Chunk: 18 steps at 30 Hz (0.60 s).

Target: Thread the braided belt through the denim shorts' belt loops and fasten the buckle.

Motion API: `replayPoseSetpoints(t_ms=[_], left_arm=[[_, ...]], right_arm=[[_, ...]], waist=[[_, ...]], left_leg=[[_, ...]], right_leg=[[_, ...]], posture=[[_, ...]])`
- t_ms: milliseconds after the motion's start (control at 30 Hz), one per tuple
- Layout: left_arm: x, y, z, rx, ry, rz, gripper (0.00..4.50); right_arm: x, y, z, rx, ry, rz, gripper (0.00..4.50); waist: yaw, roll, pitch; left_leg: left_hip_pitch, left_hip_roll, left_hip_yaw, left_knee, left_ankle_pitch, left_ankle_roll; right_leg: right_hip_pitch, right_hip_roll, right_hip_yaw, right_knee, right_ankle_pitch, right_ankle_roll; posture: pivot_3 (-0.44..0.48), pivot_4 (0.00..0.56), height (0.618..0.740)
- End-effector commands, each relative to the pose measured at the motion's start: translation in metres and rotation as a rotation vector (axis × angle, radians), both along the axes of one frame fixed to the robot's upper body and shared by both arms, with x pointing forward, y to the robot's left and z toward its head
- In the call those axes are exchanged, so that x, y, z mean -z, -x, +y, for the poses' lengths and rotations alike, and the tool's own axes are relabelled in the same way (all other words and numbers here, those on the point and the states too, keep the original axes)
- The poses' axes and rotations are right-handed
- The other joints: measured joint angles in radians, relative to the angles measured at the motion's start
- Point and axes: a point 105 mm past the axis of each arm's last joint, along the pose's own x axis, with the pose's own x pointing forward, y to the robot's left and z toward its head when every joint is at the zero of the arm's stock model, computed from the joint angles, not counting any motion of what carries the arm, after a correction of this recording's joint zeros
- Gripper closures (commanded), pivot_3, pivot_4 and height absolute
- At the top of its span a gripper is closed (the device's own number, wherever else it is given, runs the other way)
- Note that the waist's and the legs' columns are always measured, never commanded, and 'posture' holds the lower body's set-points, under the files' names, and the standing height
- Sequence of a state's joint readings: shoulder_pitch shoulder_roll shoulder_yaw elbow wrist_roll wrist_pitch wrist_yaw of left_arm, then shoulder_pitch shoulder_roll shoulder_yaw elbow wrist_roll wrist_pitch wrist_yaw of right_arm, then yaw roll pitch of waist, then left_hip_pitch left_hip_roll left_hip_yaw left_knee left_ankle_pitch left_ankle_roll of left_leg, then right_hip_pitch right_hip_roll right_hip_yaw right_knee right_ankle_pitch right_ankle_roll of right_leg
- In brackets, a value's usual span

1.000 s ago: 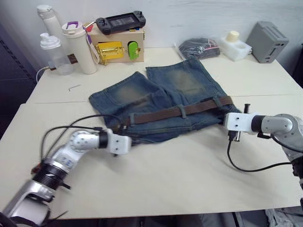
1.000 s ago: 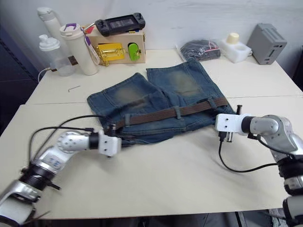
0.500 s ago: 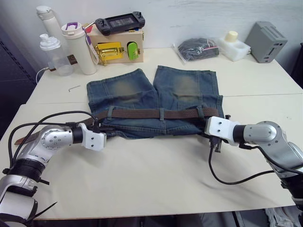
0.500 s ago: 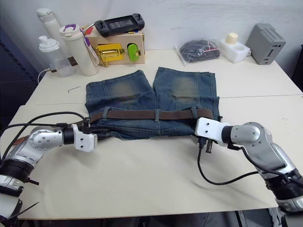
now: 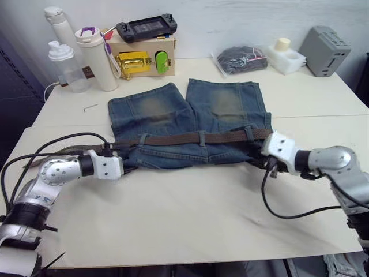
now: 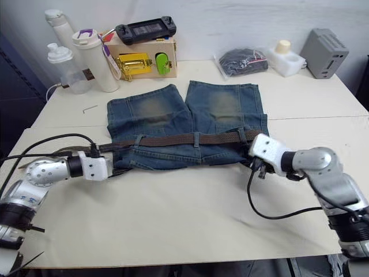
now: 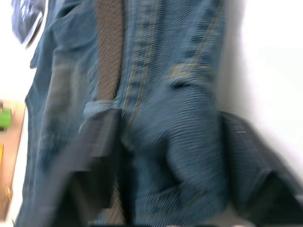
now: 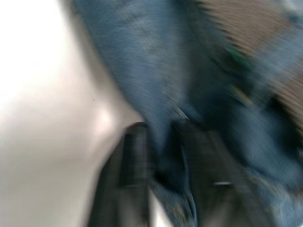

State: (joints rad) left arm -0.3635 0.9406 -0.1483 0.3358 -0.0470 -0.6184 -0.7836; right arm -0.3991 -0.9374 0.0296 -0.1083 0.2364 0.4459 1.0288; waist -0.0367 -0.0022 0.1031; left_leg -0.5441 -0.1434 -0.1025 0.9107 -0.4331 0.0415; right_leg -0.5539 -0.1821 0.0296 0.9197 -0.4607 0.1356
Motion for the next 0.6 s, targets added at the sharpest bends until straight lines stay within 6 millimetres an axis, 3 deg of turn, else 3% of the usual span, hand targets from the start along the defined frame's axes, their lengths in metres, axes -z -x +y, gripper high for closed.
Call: replayPoseSetpoints(t_ms=[33, 100, 133, 200, 267, 433, 600], left_arm=[[-0.006, 0.018, -0.014, 0.040, 0.071, 0.101, 0.76], [-0.014, 0.024, -0.019, 0.047, 0.102, 0.124, 0.76], [-0.018, 0.027, -0.020, 0.042, 0.128, 0.137, 0.76], [-0.023, 0.028, -0.021, 0.020, 0.189, 0.155, 0.76], [-0.025, 0.026, -0.018, -0.011, 0.217, 0.160, 0.76], [-0.023, 0.025, -0.013, -0.060, 0.234, 0.151, 0.76], [-0.022, 0.028, -0.013, -0.072, 0.247, 0.157, 0.76]], right_arm=[[-0.061, 0.001, 0.004, -0.029, -0.220, -0.039, 1.12], [-0.084, -0.004, 0.003, -0.026, -0.337, -0.033, 0.21], [-0.091, -0.010, 0.001, 0.003, -0.376, -0.029, 0.03], [-0.092, -0.036, -0.011, 0.157, -0.410, -0.011, 0.03], [-0.084, -0.049, -0.015, 0.233, -0.415, 0.035, 0.03], [-0.055, -0.062, -0.007, 0.302, -0.502, 0.260, 0.03], [-0.038, -0.063, -0.004, 0.309, -0.486, 0.354, 0.03]], waist=[[-0.007, 0.003, 0.002], [-0.008, 0.003, 0.003], [-0.008, 0.003, 0.003], [-0.008, 0.002, 0.003], [-0.008, 0.001, 0.003], [-0.003, 0.002, 0.003], [-0.001, 0.002, 0.003]], left_leg=[[0.000, 0.000, 0.000, 0.000, 0.000, 0.000], [-0.001, 0.000, 0.000, 0.000, 0.000, 0.000], [-0.001, 0.000, 0.000, 0.000, 0.000, 0.000], [-0.001, 0.000, -0.001, 0.000, 0.000, 0.000], [0.000, 0.000, -0.001, 0.000, 0.000, 0.000], [-0.001, 0.000, 0.000, -0.001, 0.000, 0.000], [-0.001, 0.000, 0.000, -0.001, 0.000, 0.000]], right_leg=[[0.000, 0.000, 0.000, -0.001, 0.000, 0.000], [0.000, 0.000, 0.000, -0.003, 0.000, 0.000], [0.000, 0.000, 0.000, -0.003, 0.000, 0.000], [0.001, 0.000, -0.001, -0.004, 0.000, 0.000], [0.002, 0.000, -0.001, -0.004, 0.000, 0.000], [0.001, 0.000, 0.000, -0.005, 0.000, 0.000], [0.001, 0.000, 0.000, -0.004, 0.000, 0.000]], posture=[[0.000, 0.150, 0.645], [0.000, 0.150, 0.645], [0.000, 0.150, 0.645], [0.000, 0.150, 0.645], [0.000, 0.150, 0.645], [0.000, 0.150, 0.645], [0.000, 0.150, 0.645]])
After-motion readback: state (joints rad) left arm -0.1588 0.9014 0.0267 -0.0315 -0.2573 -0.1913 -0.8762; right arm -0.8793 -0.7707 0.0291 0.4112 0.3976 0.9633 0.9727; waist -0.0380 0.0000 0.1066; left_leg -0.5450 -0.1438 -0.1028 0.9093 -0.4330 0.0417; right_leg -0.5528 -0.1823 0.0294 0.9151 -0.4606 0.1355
